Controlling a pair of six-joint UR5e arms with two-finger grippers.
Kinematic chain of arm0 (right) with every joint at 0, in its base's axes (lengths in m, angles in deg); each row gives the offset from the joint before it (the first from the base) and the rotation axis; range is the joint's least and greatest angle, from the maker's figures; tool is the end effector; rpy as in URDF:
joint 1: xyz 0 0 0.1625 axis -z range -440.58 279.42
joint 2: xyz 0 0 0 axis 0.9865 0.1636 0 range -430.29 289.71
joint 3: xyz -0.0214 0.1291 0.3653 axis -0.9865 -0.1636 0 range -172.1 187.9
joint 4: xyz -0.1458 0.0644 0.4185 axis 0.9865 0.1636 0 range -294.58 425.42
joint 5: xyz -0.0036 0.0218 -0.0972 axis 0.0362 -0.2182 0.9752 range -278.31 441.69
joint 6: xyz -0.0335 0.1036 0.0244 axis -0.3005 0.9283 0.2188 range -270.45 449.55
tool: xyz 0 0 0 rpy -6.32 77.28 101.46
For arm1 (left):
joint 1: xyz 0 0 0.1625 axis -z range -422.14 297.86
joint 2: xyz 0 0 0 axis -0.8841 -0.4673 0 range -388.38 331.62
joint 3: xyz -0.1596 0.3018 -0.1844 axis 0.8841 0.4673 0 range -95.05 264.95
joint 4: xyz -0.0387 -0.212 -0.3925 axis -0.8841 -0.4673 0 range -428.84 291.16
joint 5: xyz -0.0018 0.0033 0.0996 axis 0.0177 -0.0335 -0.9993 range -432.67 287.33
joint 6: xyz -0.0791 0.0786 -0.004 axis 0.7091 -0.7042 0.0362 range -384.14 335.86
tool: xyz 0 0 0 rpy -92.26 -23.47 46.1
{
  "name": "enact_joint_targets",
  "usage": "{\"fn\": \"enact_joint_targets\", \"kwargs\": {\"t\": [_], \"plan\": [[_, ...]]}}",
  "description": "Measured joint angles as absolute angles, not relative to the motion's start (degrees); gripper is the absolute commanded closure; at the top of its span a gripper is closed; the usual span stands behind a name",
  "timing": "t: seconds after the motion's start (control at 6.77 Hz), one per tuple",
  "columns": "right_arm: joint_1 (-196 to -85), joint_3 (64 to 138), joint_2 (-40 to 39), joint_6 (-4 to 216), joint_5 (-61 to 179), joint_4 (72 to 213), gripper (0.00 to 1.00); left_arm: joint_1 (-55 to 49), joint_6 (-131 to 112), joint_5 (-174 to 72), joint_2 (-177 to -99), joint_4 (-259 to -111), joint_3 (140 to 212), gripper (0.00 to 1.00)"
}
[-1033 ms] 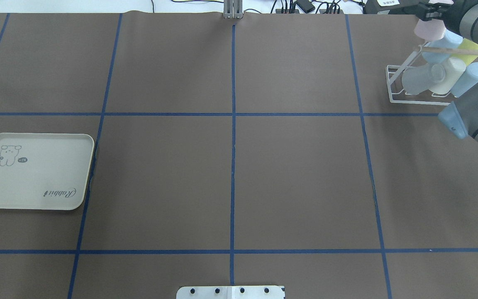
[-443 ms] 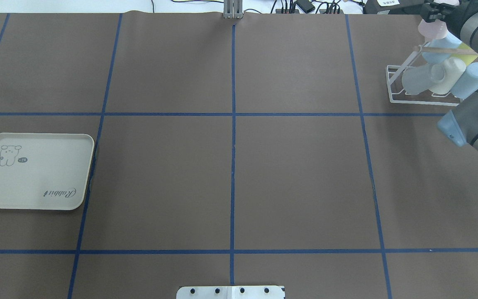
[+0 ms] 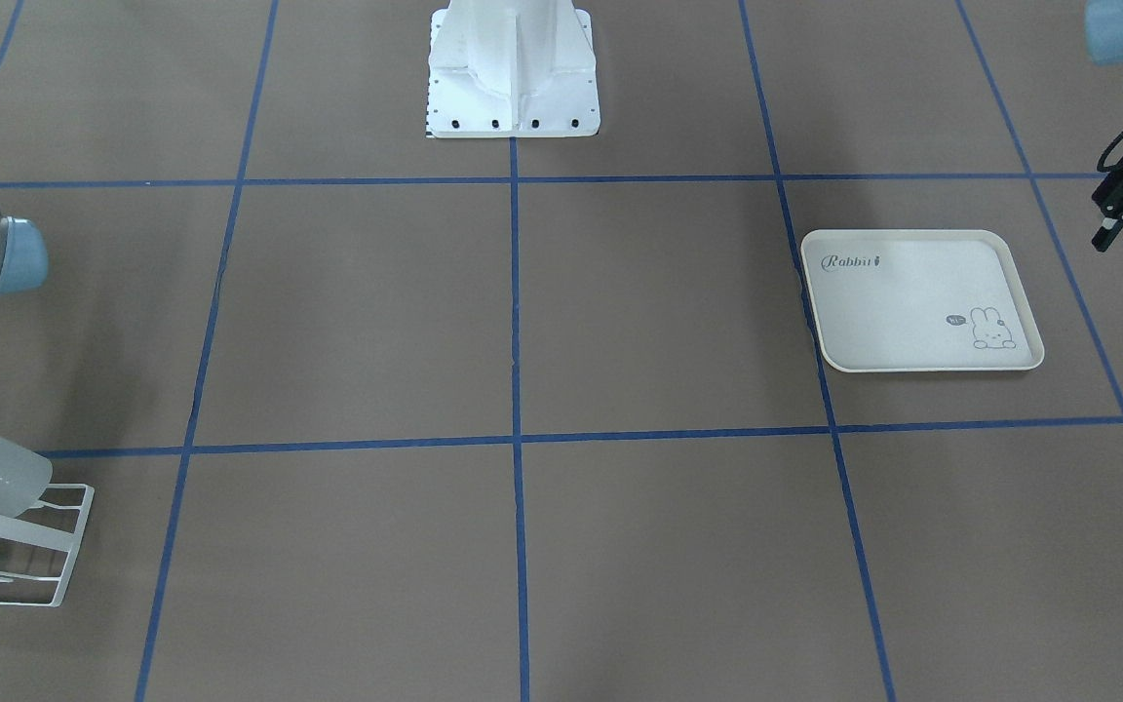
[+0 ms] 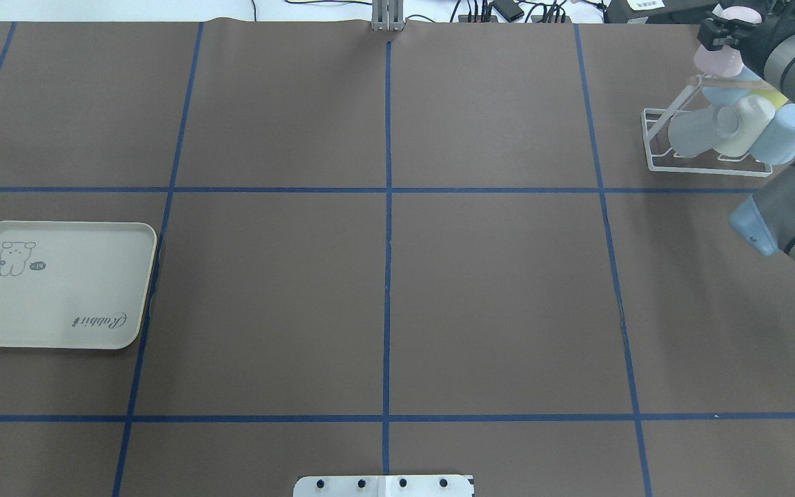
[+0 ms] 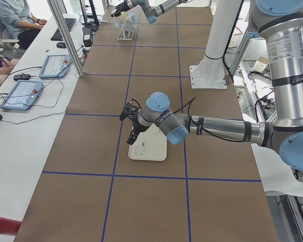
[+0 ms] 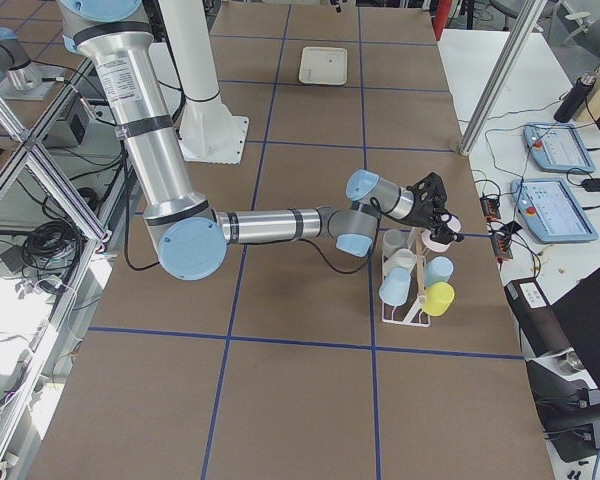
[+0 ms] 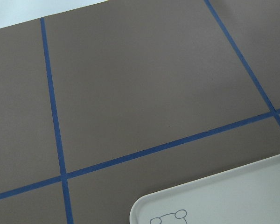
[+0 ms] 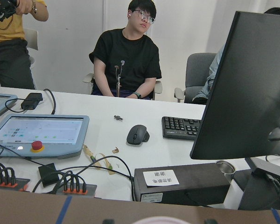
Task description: Transfer IKEA cup to right arm and place on rack
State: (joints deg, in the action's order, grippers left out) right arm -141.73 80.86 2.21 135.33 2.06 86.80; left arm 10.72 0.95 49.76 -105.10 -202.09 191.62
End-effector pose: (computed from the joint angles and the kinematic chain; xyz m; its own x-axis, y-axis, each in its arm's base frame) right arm -0.1950 -0.6717 0.4754 0.7809 -0.0041 0.6246 -0.5555 0.4528 0.6975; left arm 0.0696 -0.4751 0.5071 0.7122 0.2846 -0.6417 0.1100 0.8576 0.5024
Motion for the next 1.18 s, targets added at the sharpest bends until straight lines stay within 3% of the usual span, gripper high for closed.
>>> {"fn": "enact_joint_targets", "kwargs": {"t": [0.74, 0.89, 1.18], "plan": [[-140.8, 80.8, 3.2, 135.4, 2.1, 86.7, 1.0, 10.7, 1.0, 49.8, -105.1, -202.1, 191.6, 0.0], [-140.6, 80.8, 3.2, 135.4, 2.0, 86.7, 0.05, 10.7, 1.0, 49.8, -105.1, -202.1, 191.6, 0.0], [-140.2, 80.7, 3.1, 135.2, 1.9, 86.7, 0.0, 10.7, 1.0, 49.8, -105.1, -202.1, 191.6, 0.0]]}}
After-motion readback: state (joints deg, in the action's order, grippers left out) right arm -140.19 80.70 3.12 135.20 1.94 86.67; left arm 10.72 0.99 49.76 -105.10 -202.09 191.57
